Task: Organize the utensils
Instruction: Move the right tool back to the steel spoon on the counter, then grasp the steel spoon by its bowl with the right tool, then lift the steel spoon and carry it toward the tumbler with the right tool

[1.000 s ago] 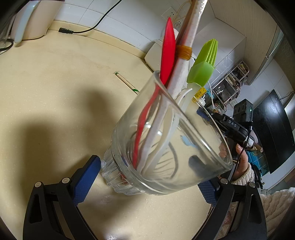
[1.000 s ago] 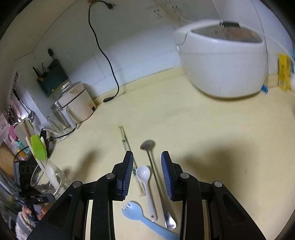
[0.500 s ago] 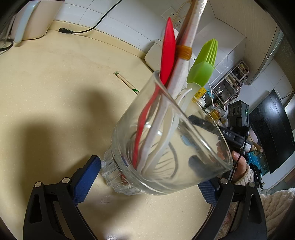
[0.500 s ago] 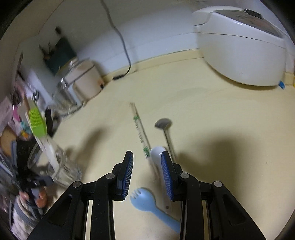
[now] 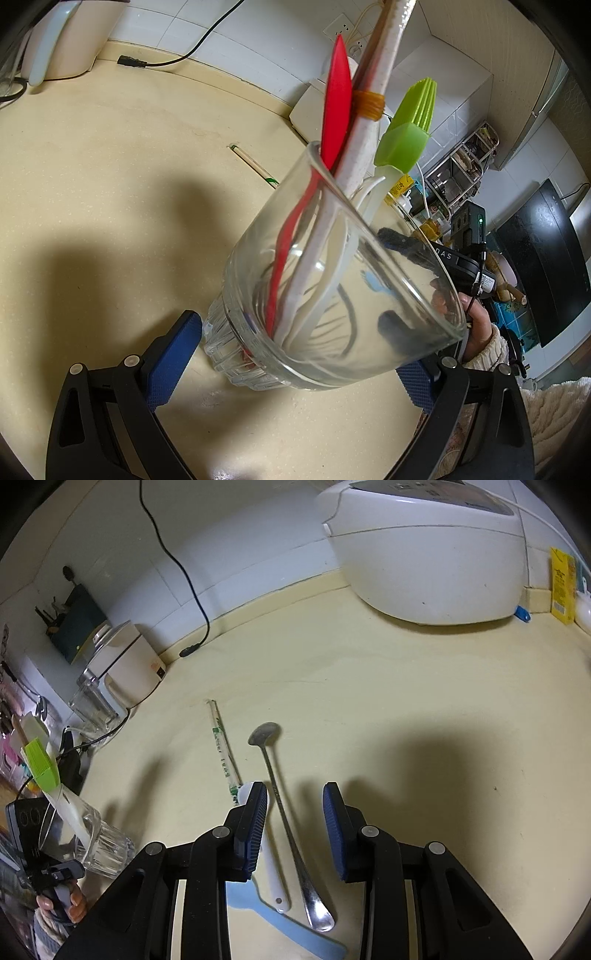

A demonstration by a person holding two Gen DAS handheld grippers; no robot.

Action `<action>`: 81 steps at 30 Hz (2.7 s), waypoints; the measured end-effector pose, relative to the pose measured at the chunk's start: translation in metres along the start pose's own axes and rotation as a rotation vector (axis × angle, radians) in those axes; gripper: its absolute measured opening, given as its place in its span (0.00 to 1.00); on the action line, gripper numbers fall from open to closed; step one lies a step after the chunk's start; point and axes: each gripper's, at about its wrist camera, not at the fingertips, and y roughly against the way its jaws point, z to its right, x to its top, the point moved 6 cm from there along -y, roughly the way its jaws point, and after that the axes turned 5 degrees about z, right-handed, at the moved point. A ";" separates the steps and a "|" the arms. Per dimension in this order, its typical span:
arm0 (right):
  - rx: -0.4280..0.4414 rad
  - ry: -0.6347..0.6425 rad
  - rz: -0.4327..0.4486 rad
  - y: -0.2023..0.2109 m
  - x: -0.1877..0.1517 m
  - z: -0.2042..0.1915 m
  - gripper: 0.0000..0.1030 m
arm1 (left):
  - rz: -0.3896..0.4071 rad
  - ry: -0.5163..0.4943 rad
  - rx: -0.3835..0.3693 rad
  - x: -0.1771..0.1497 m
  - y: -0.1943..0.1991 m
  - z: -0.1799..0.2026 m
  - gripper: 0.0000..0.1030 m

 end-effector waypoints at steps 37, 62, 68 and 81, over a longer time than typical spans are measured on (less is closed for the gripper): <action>-0.128 0.462 -0.123 -0.100 0.021 -0.060 0.31 | 0.000 0.000 0.000 0.000 0.000 0.000 0.96; 0.022 0.277 0.200 0.000 0.054 -0.061 0.29 | -0.001 0.000 0.000 0.000 0.000 0.000 0.96; 0.040 0.312 0.301 0.024 0.058 -0.080 0.29 | -0.001 0.000 0.000 0.000 0.000 0.000 0.96; 0.096 0.328 0.399 0.051 0.059 -0.102 0.29 | -0.001 -0.001 0.000 0.000 0.000 0.000 0.96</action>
